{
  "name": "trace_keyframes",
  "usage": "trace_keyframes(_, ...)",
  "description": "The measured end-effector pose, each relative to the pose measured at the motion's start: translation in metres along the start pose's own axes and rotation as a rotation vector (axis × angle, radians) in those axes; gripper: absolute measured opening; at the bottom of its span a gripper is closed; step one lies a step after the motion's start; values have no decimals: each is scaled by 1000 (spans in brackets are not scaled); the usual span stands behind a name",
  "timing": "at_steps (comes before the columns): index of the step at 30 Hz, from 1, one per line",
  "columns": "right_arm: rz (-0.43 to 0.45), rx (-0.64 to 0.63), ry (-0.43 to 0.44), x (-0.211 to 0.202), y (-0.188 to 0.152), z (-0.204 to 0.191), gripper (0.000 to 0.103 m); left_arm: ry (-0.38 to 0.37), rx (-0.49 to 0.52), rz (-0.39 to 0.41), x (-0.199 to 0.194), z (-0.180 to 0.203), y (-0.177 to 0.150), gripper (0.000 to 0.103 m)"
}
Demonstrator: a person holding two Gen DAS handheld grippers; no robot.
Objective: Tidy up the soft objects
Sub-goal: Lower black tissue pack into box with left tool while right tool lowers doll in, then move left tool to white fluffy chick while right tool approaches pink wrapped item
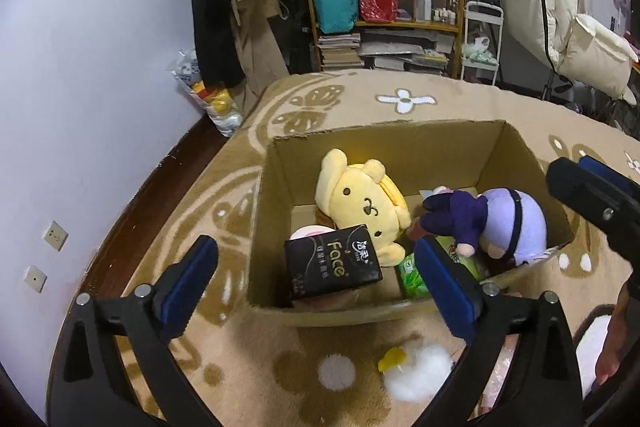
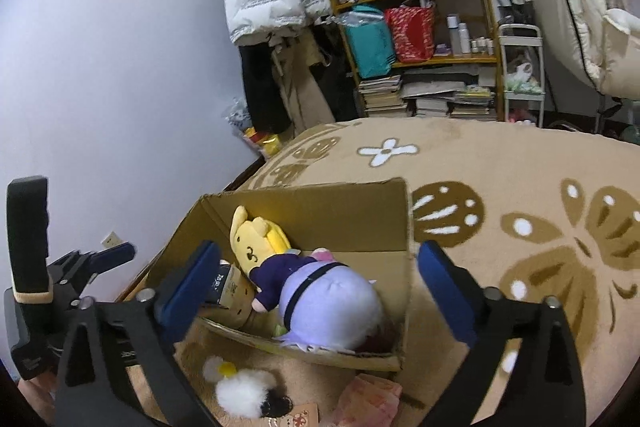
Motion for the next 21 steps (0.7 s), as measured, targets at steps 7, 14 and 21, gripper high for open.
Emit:
trace_keyframes(7, 29, 16, -26, -31, 3, -6, 103, 21, -14, 26, -31, -8, -10, 99)
trace_keyframes(14, 20, 28, -38, -60, -2, -15, 103, 22, -3, 3, -60, -14, -25, 99)
trace_keyframes(21, -17, 45, -34, -82, -15, -20, 103, 50, 8, -5, -80, -17, -47, 99)
Point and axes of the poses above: each gripper's, at about its wrist camera, not at the fingertips, and x roughly the way its jaws point, z to its right, y to its top, the point moved 3 cm from there along x, roughly the way its jaws point, and after that the axes turned 11 degrees about y, right-handed, at the moved point
